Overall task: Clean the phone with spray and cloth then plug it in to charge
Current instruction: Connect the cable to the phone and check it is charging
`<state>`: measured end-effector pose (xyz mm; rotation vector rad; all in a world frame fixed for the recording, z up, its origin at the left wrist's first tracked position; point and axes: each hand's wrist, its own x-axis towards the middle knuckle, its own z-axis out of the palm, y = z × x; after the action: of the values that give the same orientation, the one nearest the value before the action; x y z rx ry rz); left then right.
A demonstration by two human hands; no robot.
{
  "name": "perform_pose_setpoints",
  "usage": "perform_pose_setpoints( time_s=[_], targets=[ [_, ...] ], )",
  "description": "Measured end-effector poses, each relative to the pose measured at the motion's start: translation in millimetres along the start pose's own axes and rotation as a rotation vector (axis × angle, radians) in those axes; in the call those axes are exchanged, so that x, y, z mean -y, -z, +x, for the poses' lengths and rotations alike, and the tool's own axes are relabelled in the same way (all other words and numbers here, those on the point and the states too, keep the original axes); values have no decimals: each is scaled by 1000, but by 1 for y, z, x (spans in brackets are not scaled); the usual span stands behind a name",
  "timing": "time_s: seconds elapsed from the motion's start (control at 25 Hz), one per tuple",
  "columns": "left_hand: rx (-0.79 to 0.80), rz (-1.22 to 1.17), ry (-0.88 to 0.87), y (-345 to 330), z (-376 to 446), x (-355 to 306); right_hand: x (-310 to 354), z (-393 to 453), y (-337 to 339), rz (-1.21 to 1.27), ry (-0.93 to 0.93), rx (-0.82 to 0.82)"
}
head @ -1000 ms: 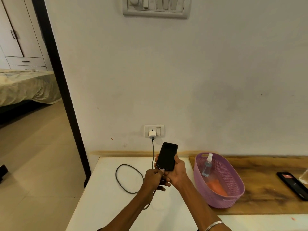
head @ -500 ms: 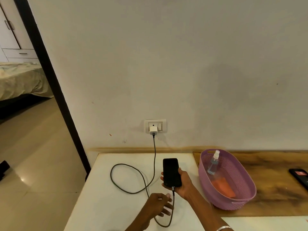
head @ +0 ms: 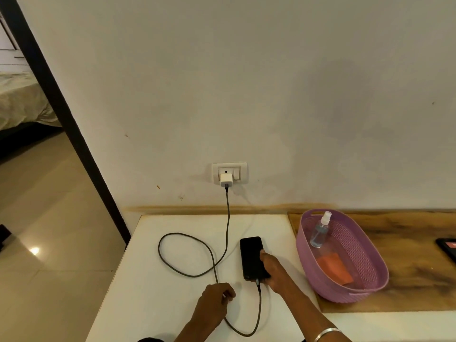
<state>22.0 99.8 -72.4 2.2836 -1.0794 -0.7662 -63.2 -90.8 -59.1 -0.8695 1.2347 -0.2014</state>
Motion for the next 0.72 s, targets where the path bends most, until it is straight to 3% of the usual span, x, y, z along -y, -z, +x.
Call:
perform_pose_setpoints(
  time_s=[0.2, 0.4, 0.6, 0.72],
  targets=[
    [-76, 136, -95, -8, 1, 10, -3, 7, -8, -349, 86, -104],
    [-121, 144, -114, -8, 2, 14, -4, 9, -3, -623, 316, -199],
    [-202, 91, -66, -8, 1, 15, -10, 4, -2, -825, 441, -397],
    [-227, 55, -13, -6, 2, 14, -12, 0, -1, -823, 472, -469]
  ],
)
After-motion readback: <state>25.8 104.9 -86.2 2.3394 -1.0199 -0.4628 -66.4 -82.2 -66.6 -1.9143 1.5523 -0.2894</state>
